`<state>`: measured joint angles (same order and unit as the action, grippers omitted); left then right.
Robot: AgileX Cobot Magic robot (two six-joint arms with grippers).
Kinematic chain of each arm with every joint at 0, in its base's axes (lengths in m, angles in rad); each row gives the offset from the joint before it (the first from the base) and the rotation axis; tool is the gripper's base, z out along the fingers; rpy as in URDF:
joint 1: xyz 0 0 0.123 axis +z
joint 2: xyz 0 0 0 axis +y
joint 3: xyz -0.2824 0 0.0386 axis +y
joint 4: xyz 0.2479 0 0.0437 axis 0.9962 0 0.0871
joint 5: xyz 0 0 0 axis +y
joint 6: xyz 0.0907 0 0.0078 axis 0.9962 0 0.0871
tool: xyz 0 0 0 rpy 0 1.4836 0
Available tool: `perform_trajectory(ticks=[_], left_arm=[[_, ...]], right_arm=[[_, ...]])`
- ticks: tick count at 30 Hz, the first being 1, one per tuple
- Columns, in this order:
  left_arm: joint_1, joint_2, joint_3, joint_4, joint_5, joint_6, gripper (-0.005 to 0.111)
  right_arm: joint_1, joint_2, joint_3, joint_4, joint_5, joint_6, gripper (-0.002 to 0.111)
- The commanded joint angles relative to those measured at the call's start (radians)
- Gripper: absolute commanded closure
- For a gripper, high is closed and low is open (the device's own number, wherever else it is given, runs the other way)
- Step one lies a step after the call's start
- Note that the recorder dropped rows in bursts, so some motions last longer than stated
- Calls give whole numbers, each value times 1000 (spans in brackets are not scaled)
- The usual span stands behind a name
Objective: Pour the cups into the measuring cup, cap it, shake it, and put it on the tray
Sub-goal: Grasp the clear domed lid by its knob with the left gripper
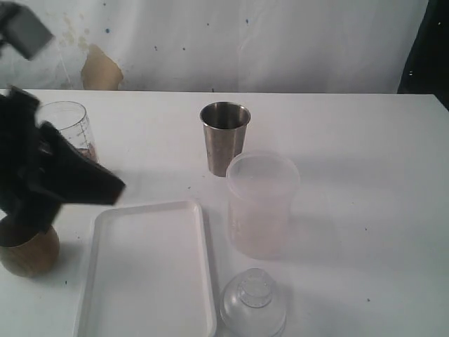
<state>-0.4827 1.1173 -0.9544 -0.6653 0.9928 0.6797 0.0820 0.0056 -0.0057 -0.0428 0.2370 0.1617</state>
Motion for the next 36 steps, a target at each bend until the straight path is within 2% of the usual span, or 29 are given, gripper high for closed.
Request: perform_trajectory(ticks=[1, 6, 8, 11, 16, 18, 21, 30, 36], left_arm=[[-152, 154, -71, 82, 50, -45, 107], [-313, 317, -185, 383, 56, -265, 107], [-355, 369, -215, 444, 56, -314, 104], [-396, 428, -254, 441, 45, -320, 90], [-450, 514, -297, 443, -8, -317, 56], [-466, 549, -314, 442, -29, -317, 46], [-484, 599, -335, 442, -41, -317, 37], [-516, 706, -389, 467, -99, -378, 36], [-538, 754, -415, 558, -109, -469, 36]], right_arm=[[7, -6, 6, -2, 2, -8, 108], [7, -6, 6, -2, 2, -8, 108], [7, -6, 6, -2, 2, -8, 108], [7, -6, 6, -2, 2, -8, 108], [7, -6, 6, -2, 4, -8, 108], [7, -6, 6, -2, 4, -8, 108], [7, -6, 6, -2, 4, -8, 108], [7, -6, 6, -2, 2, -8, 108], [7, -6, 6, -2, 2, -8, 108]])
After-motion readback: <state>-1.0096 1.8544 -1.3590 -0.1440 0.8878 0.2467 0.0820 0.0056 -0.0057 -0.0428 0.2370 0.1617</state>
